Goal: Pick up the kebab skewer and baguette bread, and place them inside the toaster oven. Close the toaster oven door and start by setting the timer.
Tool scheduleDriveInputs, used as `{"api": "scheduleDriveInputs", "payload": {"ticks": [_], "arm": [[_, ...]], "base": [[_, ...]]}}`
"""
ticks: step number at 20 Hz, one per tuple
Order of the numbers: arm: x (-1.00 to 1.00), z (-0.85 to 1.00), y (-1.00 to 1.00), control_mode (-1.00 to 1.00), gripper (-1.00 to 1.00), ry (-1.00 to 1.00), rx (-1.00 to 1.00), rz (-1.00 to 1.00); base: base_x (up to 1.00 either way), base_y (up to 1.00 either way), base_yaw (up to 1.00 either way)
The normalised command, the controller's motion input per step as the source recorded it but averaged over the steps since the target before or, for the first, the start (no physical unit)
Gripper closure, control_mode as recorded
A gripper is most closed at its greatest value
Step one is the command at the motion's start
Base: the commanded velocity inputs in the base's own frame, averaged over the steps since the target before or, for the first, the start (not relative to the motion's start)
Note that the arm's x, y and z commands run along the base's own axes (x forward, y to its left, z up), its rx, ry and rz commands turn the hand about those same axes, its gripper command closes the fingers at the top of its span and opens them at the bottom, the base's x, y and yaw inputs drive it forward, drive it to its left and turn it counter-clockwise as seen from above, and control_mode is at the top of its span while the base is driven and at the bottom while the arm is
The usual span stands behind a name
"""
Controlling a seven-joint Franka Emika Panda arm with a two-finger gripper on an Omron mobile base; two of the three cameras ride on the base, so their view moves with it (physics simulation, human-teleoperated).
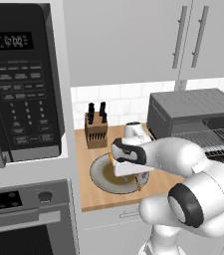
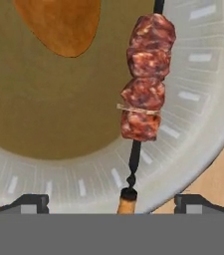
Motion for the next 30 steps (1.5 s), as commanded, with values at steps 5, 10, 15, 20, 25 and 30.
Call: {"api": "scheduleDriveInputs", "payload": {"ticks": [5,10,15,20,25,30], "arm": [[0.00,-0.26,-0.16,-1.00,-1.00,0.00,0.00,0.00],[0.06,-0.15,-0.11,-1.00,-1.00,-0.03,0.00,0.00],[0.09,-0.01,0.00,-1.00,-1.00,-0.13,0.00,0.00],[0.03,-0.14,0.00,-1.00,-1.00,-0.15,0.00,0.00],[0.34,-0.20,0.00,-1.00,-1.00,-0.06,0.00,0.00],[0.40,-0.11,0.00,-1.00,-1.00,-0.04,0.00,0.00]], "base": [[0.00,0.00,0.00],[0.00,0.00,0.00],[0.00,0.00,0.00],[0.00,0.00,0.00],[0.00,0.00,0.00],[0.00,0.00,0.00]]}}
